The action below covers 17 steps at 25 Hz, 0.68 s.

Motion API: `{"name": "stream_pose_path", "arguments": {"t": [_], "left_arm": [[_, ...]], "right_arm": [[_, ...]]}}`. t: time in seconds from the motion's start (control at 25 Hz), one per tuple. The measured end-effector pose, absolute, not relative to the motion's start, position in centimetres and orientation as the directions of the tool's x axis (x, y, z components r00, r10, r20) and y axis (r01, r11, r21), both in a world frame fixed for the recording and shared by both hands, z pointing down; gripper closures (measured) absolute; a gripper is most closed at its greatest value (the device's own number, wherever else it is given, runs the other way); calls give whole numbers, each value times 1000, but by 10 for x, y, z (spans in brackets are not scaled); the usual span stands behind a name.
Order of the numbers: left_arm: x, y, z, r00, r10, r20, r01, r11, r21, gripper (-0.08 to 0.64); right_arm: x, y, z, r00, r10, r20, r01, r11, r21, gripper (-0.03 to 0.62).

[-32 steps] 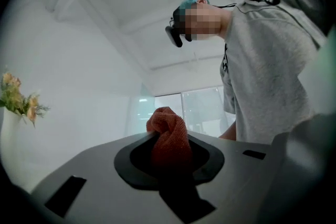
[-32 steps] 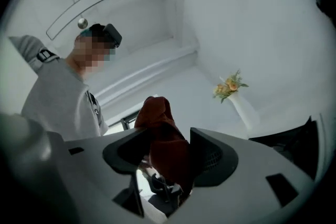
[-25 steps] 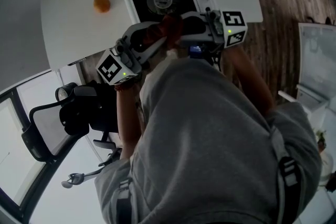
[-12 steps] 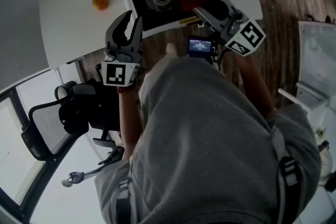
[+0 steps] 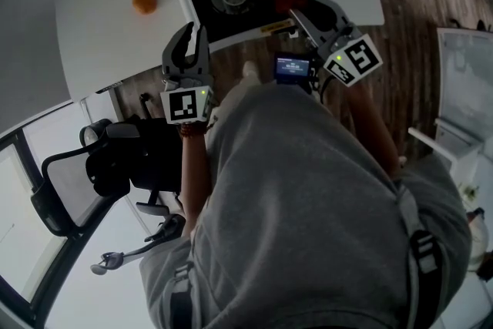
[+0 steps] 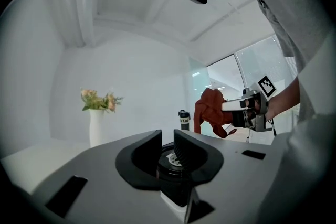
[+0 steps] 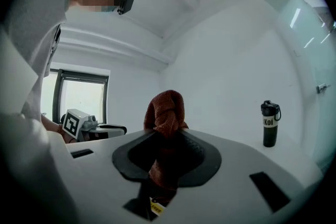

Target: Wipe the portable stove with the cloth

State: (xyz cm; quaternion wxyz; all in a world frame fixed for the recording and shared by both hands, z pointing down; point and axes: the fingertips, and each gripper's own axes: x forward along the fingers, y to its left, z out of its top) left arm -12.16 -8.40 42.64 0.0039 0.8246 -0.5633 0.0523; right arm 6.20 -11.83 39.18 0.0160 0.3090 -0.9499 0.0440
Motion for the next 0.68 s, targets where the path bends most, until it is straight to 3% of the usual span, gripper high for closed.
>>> {"name": "stream_pose_path", "arguments": {"t": [0.68], "left_arm": [[-129, -76, 441, 350, -929, 121, -934, -356, -38, 468]], "right_arm": [[62, -118, 406, -796, -597, 100, -603, 796, -48, 502]]}}
